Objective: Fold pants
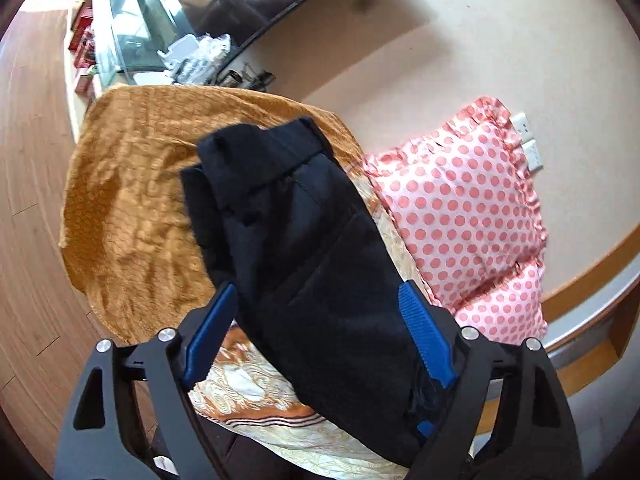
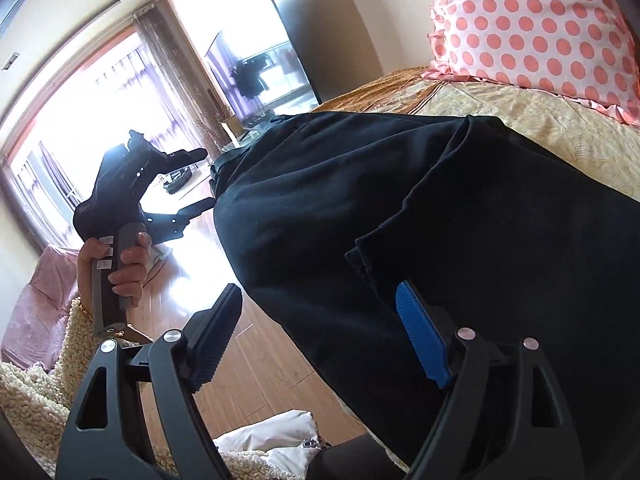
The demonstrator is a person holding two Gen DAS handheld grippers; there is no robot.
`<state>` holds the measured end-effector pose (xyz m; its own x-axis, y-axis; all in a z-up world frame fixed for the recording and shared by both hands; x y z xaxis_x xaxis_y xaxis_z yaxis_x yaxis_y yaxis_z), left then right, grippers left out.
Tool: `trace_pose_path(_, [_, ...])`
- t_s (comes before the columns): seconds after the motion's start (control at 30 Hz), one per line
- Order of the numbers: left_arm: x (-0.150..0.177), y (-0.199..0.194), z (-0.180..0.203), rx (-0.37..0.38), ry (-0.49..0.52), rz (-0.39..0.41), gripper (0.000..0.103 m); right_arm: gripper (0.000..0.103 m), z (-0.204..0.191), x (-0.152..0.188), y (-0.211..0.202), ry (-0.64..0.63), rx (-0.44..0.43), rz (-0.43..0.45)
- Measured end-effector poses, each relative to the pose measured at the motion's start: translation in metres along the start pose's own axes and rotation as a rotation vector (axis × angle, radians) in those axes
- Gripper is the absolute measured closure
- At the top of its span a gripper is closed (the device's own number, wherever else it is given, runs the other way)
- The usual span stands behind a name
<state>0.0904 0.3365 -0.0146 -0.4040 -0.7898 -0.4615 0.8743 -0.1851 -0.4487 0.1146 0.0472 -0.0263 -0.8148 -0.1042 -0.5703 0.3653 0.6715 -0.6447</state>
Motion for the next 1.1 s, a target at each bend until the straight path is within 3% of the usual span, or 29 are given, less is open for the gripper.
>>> trace_pose_path(0.1, [-0.012,-0.004,-0.008,0.018,-0.045,0.031,0.018,0.022,-0.006,0.0,0.003,-0.015,-0.01,-0.008])
trace_pose_path(0.2, [-0.025,0.0,-0.018,-0.033,-0.057,0.048,0.017,0.021,-0.007,0.0,0.004,-0.023,-0.02,-0.012])
trace_pose_path(0.57, [-0.028,0.019,-0.018,-0.038,-0.057,0.008,0.015,0.019,-0.001,0.002,0.003,-0.01,-0.028,-0.014])
trace_pose_path(0.77, [-0.029,0.004,0.016,0.051,0.067,0.07,0.025,0.016,0.0,0.002,0.007,-0.01,-0.034,-0.013])
trace_pose_path(0.9, [-0.022,0.022,-0.003,-0.05,0.045,0.021,0.026,0.016,-0.001,0.002,0.006,-0.009,-0.036,-0.01])
trace_pose_path(0.97, [-0.015,0.031,-0.013,-0.036,0.013,-0.002,0.04,0.016,0.0,0.002,0.005,-0.006,-0.039,-0.009])
trace_pose_path(1.1, [-0.014,0.036,-0.009,-0.044,0.03,0.009,0.041,0.016,0.0,0.001,0.005,-0.01,-0.038,-0.009])
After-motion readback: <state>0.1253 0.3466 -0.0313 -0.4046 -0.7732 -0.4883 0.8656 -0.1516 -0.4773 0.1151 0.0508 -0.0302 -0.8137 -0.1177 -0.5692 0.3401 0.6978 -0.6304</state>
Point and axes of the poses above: each gripper's, at about its wrist camera, not at the fingertips, and y roughly the way its jaws point, z to its right, x to its underside, the point moved 9 cm from there along y, roughly the way its jaws point, and after that the axes turned 3 degrees about z, right-handed, at the moved point
